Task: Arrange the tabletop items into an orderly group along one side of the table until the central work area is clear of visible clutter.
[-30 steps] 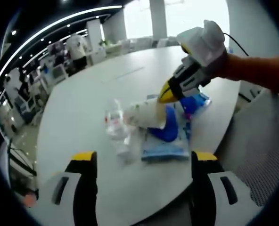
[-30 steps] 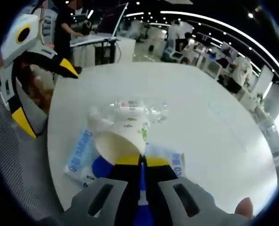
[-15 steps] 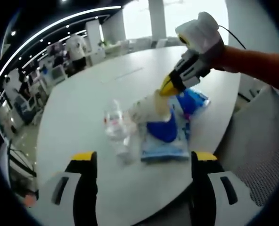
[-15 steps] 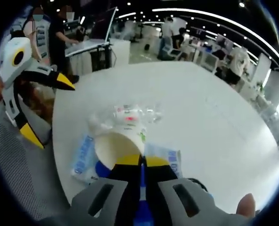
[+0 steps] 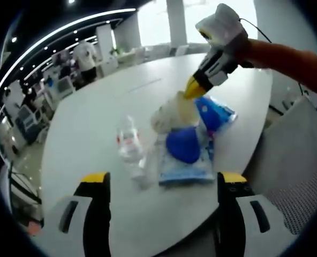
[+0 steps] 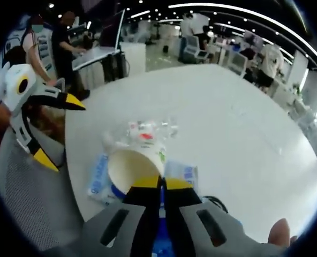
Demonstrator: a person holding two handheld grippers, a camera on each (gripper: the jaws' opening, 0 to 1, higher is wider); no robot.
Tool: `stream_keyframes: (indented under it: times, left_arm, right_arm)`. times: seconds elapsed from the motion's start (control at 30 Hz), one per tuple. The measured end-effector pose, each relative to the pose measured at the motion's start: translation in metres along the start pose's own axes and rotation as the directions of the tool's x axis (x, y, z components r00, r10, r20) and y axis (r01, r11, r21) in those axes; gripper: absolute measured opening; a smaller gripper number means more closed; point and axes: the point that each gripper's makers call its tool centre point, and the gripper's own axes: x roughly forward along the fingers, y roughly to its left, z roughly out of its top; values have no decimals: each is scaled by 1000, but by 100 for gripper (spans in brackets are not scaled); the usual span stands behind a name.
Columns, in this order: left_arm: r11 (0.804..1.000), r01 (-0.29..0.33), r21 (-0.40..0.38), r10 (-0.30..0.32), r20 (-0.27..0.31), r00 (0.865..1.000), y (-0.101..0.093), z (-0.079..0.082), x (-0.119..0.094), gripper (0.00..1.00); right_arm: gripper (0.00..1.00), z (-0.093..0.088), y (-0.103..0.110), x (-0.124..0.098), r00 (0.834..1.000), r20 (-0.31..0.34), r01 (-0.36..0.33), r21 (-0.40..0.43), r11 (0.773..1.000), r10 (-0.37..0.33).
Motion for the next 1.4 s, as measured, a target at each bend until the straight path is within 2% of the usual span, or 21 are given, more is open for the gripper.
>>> stream_keyframes:
  times: [0.17, 0.5, 0.77, 0.9, 1.1, 1.4]
  left_arm:
    - [1000, -2, 17, 1, 20, 1000, -1, 4, -2, 78]
    - [996, -10, 86, 5, 61, 998, -5, 14, -6, 78]
    - [992, -7, 126, -4, 91, 996, -8, 23, -6, 78]
    - [989, -6, 144, -10, 108, 994, -12, 30, -6, 78]
    - [974, -24, 224, -9, 145, 989, -15, 49, -6, 78]
    - [955, -31, 296, -27, 187, 982, -19, 75, -4, 77]
  right_arm:
    - [1, 4, -4, -7, 1000, -28, -12, -7, 1000, 12]
    - [1, 26, -8, -27, 993, -45, -104, 50, 993, 106]
    - [1, 40, -5, -42, 979, -74, -182, 97, 979, 189]
    - [1, 41, -2, -44, 971, -98, -207, 105, 973, 218]
    - [1, 43, 1, -49, 958, -123, -243, 133, 961, 259]
    - [1, 46, 7, -56, 938, -165, -280, 160, 946, 305]
